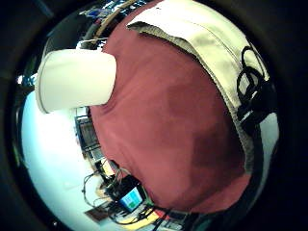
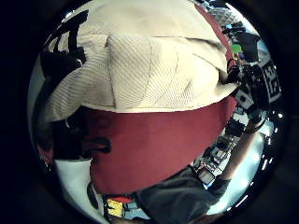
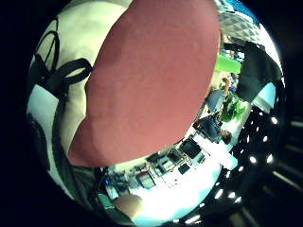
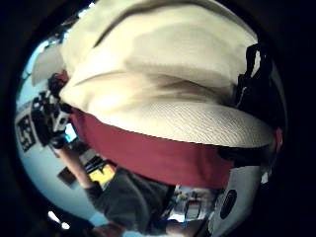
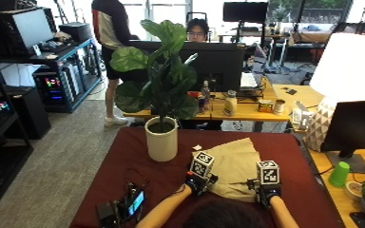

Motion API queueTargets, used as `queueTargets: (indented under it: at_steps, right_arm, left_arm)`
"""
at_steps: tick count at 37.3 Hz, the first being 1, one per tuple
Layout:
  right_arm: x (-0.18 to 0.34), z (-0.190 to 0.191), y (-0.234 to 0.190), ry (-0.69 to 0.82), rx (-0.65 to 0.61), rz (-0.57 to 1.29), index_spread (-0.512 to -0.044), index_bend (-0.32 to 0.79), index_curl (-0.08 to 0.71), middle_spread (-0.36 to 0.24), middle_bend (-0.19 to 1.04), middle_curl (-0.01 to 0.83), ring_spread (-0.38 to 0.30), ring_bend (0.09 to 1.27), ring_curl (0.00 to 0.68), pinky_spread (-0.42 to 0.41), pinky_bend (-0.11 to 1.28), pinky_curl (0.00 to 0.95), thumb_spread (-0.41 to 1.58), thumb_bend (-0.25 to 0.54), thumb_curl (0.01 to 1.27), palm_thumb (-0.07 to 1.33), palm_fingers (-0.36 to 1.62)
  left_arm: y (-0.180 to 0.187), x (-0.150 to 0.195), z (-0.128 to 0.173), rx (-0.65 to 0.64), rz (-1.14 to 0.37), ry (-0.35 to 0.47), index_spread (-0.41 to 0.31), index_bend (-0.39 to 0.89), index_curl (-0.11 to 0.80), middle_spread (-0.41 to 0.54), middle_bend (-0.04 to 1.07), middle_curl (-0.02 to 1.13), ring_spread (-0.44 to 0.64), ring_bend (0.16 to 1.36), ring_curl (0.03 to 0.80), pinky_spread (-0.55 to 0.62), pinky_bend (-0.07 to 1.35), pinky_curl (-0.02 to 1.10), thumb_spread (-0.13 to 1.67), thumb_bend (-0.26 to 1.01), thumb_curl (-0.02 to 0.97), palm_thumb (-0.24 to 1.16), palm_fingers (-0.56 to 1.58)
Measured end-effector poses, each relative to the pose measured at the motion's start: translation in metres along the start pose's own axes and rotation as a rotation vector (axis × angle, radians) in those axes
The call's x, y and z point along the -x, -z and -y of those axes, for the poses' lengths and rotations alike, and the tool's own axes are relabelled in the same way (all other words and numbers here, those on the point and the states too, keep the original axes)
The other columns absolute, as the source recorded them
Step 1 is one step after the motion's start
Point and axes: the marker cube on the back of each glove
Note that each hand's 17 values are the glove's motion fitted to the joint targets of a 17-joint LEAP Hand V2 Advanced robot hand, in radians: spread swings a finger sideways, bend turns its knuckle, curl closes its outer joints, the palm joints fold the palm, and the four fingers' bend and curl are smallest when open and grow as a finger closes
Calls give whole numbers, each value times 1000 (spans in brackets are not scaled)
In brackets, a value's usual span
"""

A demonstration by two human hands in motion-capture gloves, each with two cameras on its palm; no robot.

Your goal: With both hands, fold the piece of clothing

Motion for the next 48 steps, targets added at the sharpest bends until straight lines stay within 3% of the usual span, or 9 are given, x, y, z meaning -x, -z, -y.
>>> queueTargets:
  at_steps: [8,14,18,22,25,30,34,37,48]
  right_arm:
    - [-5,-16,13,21,314,-29,-264,212,383,-195,341,474,-233,534,421,-286,534,365,530,38,551,1050,1243]
    - [-3,-38,85,18,260,-111,-261,228,420,-207,353,491,-247,513,429,-306,519,369,427,-3,594,1062,1267]
    - [-7,-37,144,-189,143,-131,-260,224,439,-204,368,503,-252,503,435,-312,515,371,373,-19,619,1066,1276]
    - [-8,4,188,-187,-69,-110,-260,223,455,-203,368,508,-255,499,439,-315,517,376,332,-23,641,1069,1282]
    - [0,33,202,-231,-85,-41,-260,226,468,-203,371,513,-258,494,443,-319,517,378,309,-25,655,1068,1283]
    - [30,29,197,-270,-297,52,-263,225,485,-205,369,520,-257,491,450,-316,511,382,285,-26,673,1066,1262]
    - [37,66,186,-323,-624,71,-269,181,486,-206,367,524,-253,490,456,-306,506,384,314,-45,681,1029,1205]
    - [37,79,187,-288,-776,59,-266,53,442,-193,310,507,-238,515,461,-272,560,400,488,-44,669,974,1097]
    - [20,35,177,-350,-592,65,-282,52,336,-158,216,478,-187,517,461,-141,547,402,995,-32,564,825,850]
  left_arm:
    - [20,-10,-38,172,-15,-222,-273,212,396,-241,214,390,-302,432,346,-409,583,361,762,85,518,859,1151]
    - [47,19,-12,202,18,-211,-274,169,403,-259,207,411,-316,421,359,-403,530,359,829,30,532,826,1159]
    - [85,40,4,153,-24,-111,-275,160,406,-269,217,426,-321,418,368,-397,499,360,860,6,543,820,1167]
    - [106,64,20,233,-80,193,-274,149,405,-275,228,441,-326,414,376,-396,486,365,874,-4,561,835,1172]
    - [113,74,26,209,-136,308,-268,132,400,-279,236,451,-326,424,386,-391,482,370,883,-13,573,833,1166]
    - [84,89,48,274,-163,464,-249,112,389,-279,255,471,-325,439,399,-368,455,378,933,-21,580,803,1133]
    - [56,100,63,245,-104,568,-223,44,351,-268,227,472,-313,467,411,-341,459,389,1032,-43,559,719,1019]
    - [55,101,62,159,-38,586,-185,5,315,-226,143,467,-271,480,431,-308,513,418,1130,-71,504,587,813]
    - [86,79,38,-184,-50,449,-118,158,295,-79,102,365,-111,521,415,-136,519,409,1290,-24,369,398,500]
